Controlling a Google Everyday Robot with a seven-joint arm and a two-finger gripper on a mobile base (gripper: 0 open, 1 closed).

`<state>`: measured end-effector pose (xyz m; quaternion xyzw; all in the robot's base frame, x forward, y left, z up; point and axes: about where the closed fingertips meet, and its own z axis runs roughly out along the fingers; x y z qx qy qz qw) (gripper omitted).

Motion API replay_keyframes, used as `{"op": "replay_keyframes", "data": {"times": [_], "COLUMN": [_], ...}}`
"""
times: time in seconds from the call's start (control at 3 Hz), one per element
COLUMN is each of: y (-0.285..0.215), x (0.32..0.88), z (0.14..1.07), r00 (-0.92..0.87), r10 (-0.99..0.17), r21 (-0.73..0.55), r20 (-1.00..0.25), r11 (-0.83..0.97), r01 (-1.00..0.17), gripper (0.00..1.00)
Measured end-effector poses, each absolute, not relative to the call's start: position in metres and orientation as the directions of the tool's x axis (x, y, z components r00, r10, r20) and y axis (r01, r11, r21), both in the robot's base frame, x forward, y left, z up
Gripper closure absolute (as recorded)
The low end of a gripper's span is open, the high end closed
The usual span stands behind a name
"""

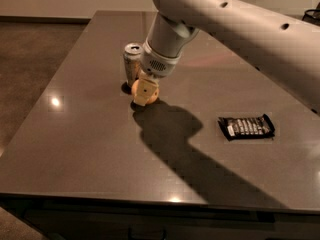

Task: Move orange near 7up can

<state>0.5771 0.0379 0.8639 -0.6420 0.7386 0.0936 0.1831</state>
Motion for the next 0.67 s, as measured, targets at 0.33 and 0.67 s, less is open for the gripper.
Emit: {"op": "replay_keyframes", "data": {"times": [0.33,0.67], "y": [0.0264,0.0188], "x": [0.5885,0.5935], "z": [0.8663,0.8668], "r00": [-0.145,-0.161], "r10": [-0.907,-0.906], "r21": [-0.117,-0.128], "r20": [-0.394,-0.392], "r11": [0.207,0.227], "r01": [-0.971,-0.965], "gripper": [0.6,0.38]}}
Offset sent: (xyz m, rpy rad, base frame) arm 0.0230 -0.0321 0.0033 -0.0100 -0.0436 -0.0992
